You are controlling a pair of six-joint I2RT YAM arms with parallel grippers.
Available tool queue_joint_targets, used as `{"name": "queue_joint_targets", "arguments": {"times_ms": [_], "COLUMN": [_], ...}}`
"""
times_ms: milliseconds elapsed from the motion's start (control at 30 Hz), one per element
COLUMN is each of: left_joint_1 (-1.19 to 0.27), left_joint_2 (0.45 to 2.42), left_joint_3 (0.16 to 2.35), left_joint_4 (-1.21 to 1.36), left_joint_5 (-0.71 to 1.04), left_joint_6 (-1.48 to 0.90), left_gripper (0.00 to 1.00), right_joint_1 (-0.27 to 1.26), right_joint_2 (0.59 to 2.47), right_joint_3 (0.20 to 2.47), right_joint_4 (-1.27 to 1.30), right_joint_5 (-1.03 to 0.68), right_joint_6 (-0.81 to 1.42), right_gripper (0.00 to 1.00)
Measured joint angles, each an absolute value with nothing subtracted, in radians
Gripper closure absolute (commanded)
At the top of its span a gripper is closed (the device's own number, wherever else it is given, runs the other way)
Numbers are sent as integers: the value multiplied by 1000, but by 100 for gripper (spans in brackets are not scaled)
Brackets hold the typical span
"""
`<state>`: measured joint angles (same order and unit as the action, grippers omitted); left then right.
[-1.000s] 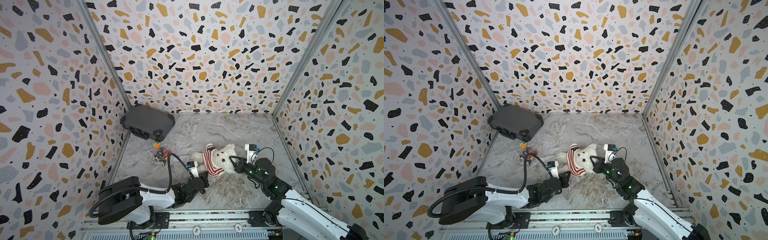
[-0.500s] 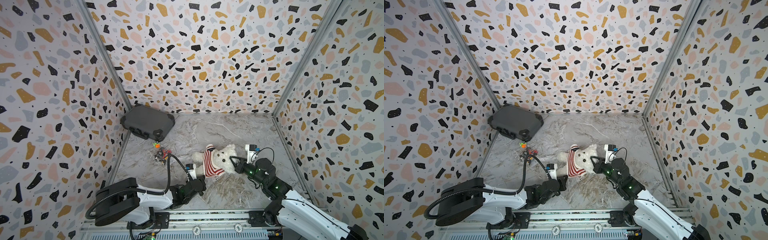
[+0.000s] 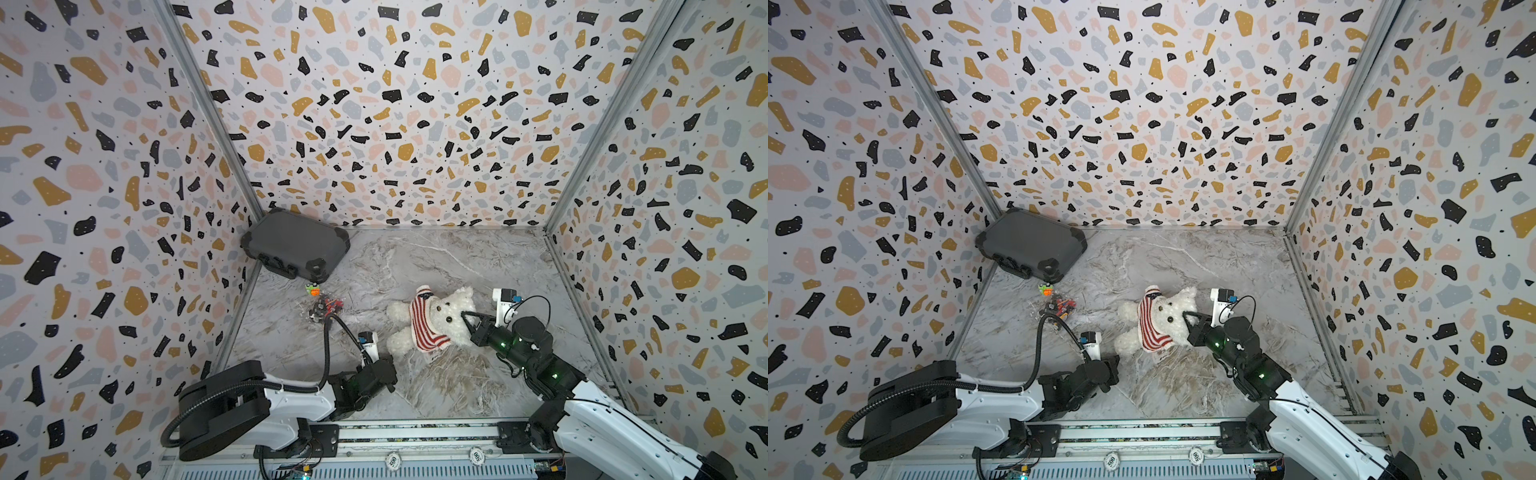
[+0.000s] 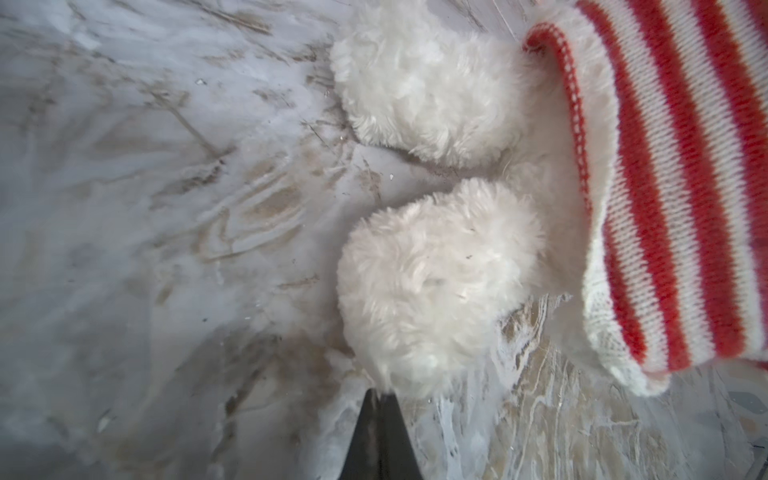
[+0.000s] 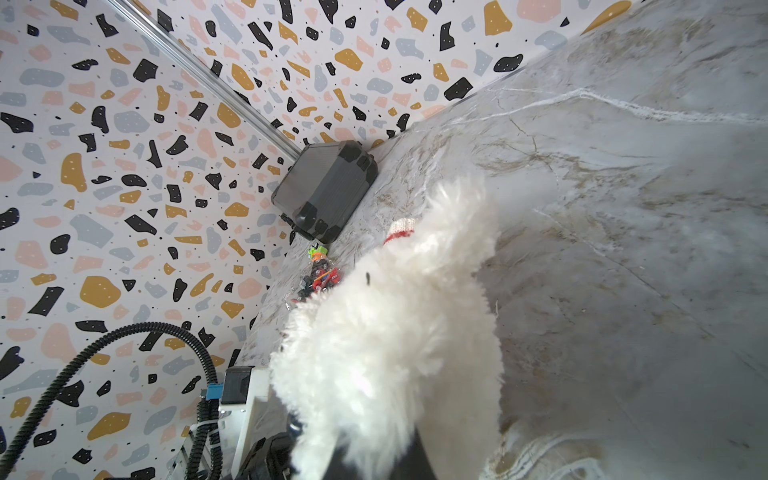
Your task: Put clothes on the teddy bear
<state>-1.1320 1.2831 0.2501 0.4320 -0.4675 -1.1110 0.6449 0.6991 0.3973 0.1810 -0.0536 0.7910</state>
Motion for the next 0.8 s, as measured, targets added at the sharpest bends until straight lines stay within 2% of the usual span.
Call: {"name": "queue_joint_targets", "arguments": {"times_ms": [67,267,400,533,800], "left_joint_1": [-1132,-1179,-1227,-1273,-1312], "left_joint_2": [1274,1283,1294,1359,1534], "left_joint_3": [263,372,393,393,410], "left_joint_4": [429,484,578,670,801], "left_joint_5": [-445,-374,-386,-433,-533], "left_joint_6": [-1090,-1041,-1073,-1146,-1330], "left_gripper": [100,63,52,51,56], "right_joint_1": [643,643,643,643,643], "right_joint_2": [699,698,687,683,677], "right_joint_3": [397,397,397,397,397], "right_joint_4": [180,179,177,177,177], "right_joint_5": [-54,-53,-47,-41,-31], "right_joint_6": [791,792,800,808,815], "right_gripper": [100,100,100,100,100]}}
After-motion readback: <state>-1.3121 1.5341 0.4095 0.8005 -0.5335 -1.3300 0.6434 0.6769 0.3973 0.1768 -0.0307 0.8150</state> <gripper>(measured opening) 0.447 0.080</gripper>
